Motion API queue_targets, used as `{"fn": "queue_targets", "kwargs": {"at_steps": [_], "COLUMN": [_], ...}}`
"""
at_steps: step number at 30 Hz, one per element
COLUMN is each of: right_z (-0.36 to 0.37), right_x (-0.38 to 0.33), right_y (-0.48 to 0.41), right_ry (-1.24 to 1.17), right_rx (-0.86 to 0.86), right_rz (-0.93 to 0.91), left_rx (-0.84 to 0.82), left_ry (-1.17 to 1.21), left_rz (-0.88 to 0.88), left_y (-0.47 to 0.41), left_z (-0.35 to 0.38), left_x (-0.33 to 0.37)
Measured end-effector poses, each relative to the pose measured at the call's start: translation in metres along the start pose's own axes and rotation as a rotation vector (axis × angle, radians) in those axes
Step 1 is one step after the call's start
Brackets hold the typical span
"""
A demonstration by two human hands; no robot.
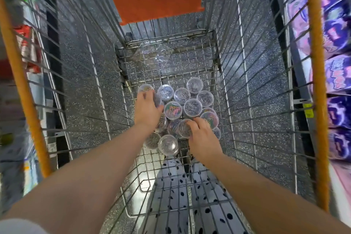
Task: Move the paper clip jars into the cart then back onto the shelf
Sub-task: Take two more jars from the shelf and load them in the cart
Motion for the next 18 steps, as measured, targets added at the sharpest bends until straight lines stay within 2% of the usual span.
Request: {"fn": "queue_targets", "kwargs": {"at_steps": [7, 11, 18], "right_z": [-0.007, -0.012, -0.025], "right_x": [-0.001, -0.003, -0.014], "right_y": [0.005, 0.007, 0.017], "right_ry": [-0.025, -0.011, 0.02], "right_rx": [0.008, 0.024, 0.035], "right_rz": [0.019, 0.009, -0.032], "left_rx": [-0.065, -0.108, -0.055], "left_ry": [-0.153, -0.205, -0.208], "left_rz": [0.035, -0.009, 0.004], "left_y": [0.014, 0.028, 0.049], "left_z": [0.005, 0.006, -0.003], "left_x": [-0.004, -0.006, -0.002]}}
Point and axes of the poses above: each hand's wrist, its own y-axis away from the middle knuckle, its own z-axis out of the palm, x = y × z, the point moved 5 cm from there along -y, towards the middle knuckle, and after that the axes turned 12 degrees about -z, right-handed, at the moved point
